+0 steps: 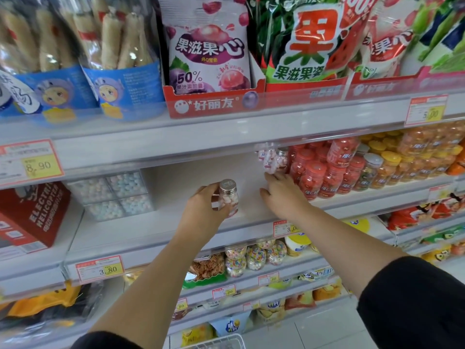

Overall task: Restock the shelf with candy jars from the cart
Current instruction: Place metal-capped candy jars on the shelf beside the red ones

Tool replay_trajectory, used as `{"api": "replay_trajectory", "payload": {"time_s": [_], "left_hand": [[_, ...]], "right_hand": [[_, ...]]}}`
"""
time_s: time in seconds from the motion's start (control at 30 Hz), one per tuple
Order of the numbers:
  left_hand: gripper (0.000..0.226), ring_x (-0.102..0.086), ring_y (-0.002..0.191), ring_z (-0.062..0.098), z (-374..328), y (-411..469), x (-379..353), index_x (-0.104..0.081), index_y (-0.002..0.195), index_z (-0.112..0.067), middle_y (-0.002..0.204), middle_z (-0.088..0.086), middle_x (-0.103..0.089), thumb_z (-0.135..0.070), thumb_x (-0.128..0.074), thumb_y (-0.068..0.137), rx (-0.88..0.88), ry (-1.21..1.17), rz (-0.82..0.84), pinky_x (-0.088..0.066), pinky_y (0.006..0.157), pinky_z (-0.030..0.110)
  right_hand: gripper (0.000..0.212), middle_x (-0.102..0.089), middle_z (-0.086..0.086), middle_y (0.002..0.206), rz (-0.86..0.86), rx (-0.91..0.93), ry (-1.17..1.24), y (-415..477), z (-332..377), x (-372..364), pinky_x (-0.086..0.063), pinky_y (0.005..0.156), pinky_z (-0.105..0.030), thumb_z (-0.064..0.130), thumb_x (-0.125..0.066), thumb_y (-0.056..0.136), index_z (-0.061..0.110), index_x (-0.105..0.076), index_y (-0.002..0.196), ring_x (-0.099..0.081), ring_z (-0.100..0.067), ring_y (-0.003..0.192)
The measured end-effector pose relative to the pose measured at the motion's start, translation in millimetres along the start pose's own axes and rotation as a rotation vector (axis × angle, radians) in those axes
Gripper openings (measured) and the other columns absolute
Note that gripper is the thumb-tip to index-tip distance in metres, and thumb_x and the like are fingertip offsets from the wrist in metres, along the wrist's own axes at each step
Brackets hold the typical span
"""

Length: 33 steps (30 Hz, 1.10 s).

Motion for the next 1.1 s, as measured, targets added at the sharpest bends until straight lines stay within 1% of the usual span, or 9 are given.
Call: {"api": "replay_trajectory", "payload": {"time_s": [0.1, 0.17, 0.27, 0.4, 0.57, 0.7, 0.8, 0.9, 1.1], "left_hand": [[0.047, -0.059, 0.099, 0.004, -12, 7, -17, -0.06, 0.13, -0.023, 0.12, -0.007, -0.064, -0.021, -0.074, 0.086, -0.027, -0.025, 0.017, -0.04, 0.078, 0.013], [0.046, -0.06, 0.101, 0.005, -22, 16, -33, -0.06, 0.129, -0.022, 0.119, -0.008, -0.065, -0.021, -0.075, 0.086, -0.048, -0.053, 0.033, -0.041, 0.08, 0.015], [0.045, -0.062, 0.101, 0.008, -40, 32, -62, -0.06, 0.128, -0.019, 0.119, -0.004, -0.067, -0.02, -0.074, 0.086, -0.075, -0.063, 0.05, -0.043, 0.082, 0.019], [0.043, -0.063, 0.102, 0.016, -54, 56, -94, -0.06, 0.126, -0.014, 0.118, 0.004, -0.065, -0.019, -0.073, 0.085, -0.113, -0.009, 0.046, -0.042, 0.08, 0.021], [0.048, -0.062, 0.099, 0.018, -57, 77, -113, -0.058, 0.131, -0.014, 0.121, 0.007, -0.058, -0.018, -0.072, 0.086, -0.095, 0.027, 0.022, -0.042, 0.078, 0.021], [0.048, -0.058, 0.092, 0.009, -60, 81, -117, -0.058, 0.13, -0.015, 0.118, 0.004, -0.06, -0.013, -0.073, 0.084, -0.094, -0.027, -0.01, -0.04, 0.076, 0.018], [0.045, -0.063, 0.095, 0.012, -60, 84, -120, -0.058, 0.122, -0.017, 0.115, 0.002, -0.063, -0.013, -0.076, 0.081, -0.088, -0.09, -0.031, -0.045, 0.076, 0.022], [0.043, -0.063, 0.094, 0.012, -61, 85, -121, -0.056, 0.118, -0.018, 0.113, 0.001, -0.064, -0.014, -0.078, 0.08, -0.076, -0.141, -0.045, -0.047, 0.076, 0.022], [0.047, -0.062, 0.098, 0.011, -60, 87, -122, -0.053, 0.124, -0.021, 0.118, 0.0, -0.063, -0.016, -0.076, 0.082, -0.06, -0.162, -0.046, -0.052, 0.081, 0.028]], "right_hand": [[0.036, -0.062, -0.011, 0.128, -0.036, 0.174, 0.047, -40, -8, 12, -0.045, 0.097, -0.045, 0.025, -0.048, 0.099, 0.011, -0.062, 0.129, -0.053, -0.031, 0.119], [0.029, -0.066, -0.001, 0.119, -0.055, 0.217, 0.06, -69, -22, 18, -0.047, 0.092, -0.041, 0.025, -0.052, 0.098, 0.015, -0.069, 0.12, -0.058, -0.023, 0.11], [0.029, -0.062, 0.008, 0.124, -0.066, 0.21, 0.049, -88, -48, 24, -0.046, 0.097, -0.033, 0.027, -0.056, 0.097, 0.021, -0.067, 0.122, -0.055, -0.015, 0.115], [0.03, -0.049, 0.011, 0.142, 0.007, 0.197, 0.092, -90, -64, 23, -0.038, 0.107, -0.027, 0.03, -0.055, 0.099, 0.024, -0.063, 0.127, -0.042, -0.009, 0.132], [0.032, -0.045, 0.014, 0.146, 0.039, 0.201, 0.127, -88, -66, 20, -0.037, 0.109, -0.027, 0.03, -0.056, 0.098, 0.028, -0.063, 0.129, -0.04, -0.005, 0.134], [0.034, -0.045, 0.012, 0.147, 0.058, 0.214, 0.125, -87, -67, 22, -0.038, 0.109, -0.029, 0.027, -0.056, 0.097, 0.026, -0.062, 0.13, -0.04, -0.007, 0.135], [0.033, -0.045, 0.012, 0.147, 0.065, 0.224, 0.124, -87, -66, 23, -0.039, 0.108, -0.03, 0.026, -0.057, 0.096, 0.026, -0.063, 0.129, -0.041, -0.008, 0.134], [0.034, -0.045, 0.012, 0.147, 0.067, 0.228, 0.126, -87, -67, 23, -0.04, 0.108, -0.033, 0.025, -0.057, 0.096, 0.026, -0.063, 0.129, -0.04, -0.008, 0.135], [0.034, -0.042, 0.013, 0.149, 0.067, 0.246, 0.1, -87, -68, 20, -0.039, 0.108, -0.032, 0.025, -0.056, 0.096, 0.026, -0.062, 0.13, -0.038, -0.008, 0.137]]}}
Point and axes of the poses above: each hand's wrist, its own y-axis towards the middle knuckle, its own x-axis out of the back of the hand, z = x × y, the point moved 4 cm from there along y, towards the middle knuckle
